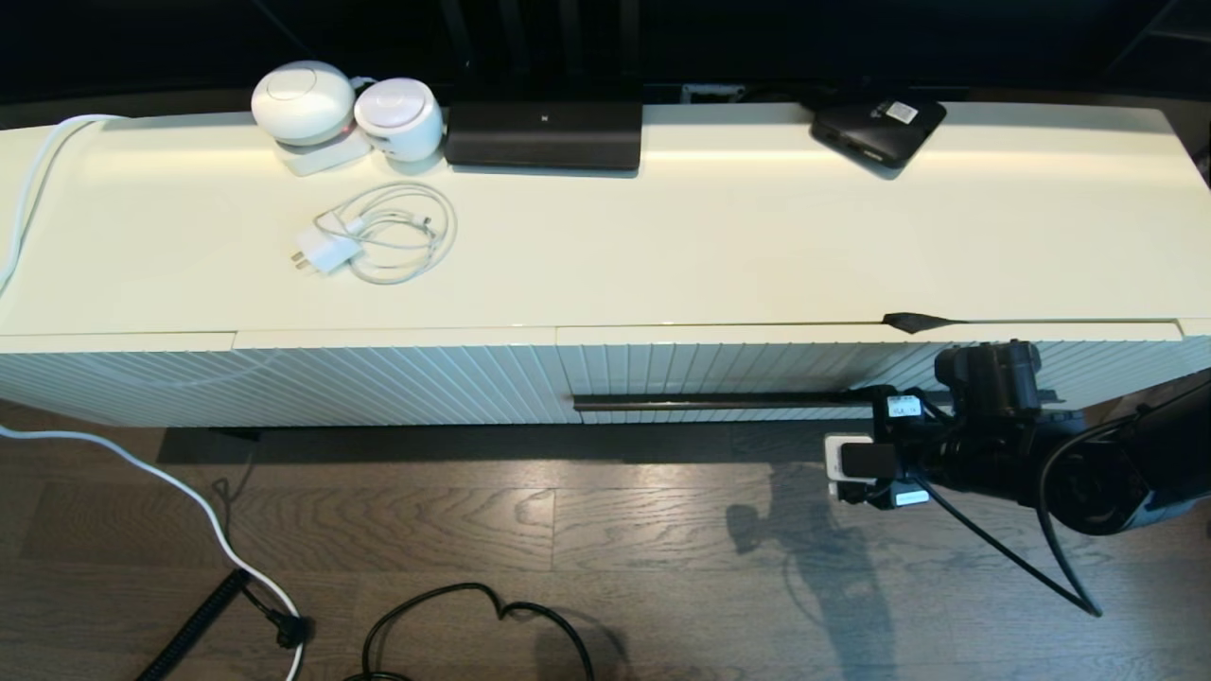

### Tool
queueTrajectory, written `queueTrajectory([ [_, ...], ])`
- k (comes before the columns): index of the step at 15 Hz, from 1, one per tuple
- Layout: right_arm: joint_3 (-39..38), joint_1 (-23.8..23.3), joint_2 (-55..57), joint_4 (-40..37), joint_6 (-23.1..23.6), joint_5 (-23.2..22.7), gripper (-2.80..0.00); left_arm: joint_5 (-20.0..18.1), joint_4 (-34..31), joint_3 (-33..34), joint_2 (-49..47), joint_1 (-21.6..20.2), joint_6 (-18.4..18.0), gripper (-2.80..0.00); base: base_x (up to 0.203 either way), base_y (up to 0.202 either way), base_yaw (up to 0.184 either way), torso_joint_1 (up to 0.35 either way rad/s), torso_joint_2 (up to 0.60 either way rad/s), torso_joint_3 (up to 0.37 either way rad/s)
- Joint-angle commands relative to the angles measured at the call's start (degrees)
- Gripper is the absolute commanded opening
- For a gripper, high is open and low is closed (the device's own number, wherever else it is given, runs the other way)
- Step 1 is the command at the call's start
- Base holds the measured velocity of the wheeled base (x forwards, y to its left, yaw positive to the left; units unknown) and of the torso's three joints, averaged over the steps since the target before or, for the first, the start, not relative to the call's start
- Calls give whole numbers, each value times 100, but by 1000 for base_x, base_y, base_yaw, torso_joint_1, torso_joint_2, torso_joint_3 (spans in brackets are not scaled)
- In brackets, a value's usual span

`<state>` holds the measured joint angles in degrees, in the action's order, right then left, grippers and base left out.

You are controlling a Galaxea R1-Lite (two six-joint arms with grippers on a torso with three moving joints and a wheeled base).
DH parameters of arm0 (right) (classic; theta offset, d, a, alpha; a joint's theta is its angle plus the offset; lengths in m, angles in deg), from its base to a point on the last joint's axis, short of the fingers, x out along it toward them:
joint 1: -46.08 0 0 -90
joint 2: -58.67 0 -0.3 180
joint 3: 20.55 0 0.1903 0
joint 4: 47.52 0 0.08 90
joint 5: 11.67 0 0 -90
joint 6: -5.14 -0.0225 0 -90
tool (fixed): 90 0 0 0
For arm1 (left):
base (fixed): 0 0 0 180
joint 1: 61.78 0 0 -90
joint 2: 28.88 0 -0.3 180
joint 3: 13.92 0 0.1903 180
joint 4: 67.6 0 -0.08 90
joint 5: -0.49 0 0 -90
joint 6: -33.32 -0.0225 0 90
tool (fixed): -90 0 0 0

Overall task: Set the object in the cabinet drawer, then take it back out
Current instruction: Open the drawer

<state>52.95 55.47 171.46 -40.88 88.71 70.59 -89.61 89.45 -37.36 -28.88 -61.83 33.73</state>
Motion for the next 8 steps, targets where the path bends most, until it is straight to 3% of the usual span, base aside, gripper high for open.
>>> queueTrajectory([
  [1, -5, 2, -23, 6, 46, -16, 0, 1, 2, -1, 0, -4, 4, -280, 0, 0, 0, 0, 0, 0],
  [8, -358, 28, -170, -57, 19, -19, 0, 1, 2, -1, 0, -4, 4, -280, 0, 0, 0, 0, 0, 0],
])
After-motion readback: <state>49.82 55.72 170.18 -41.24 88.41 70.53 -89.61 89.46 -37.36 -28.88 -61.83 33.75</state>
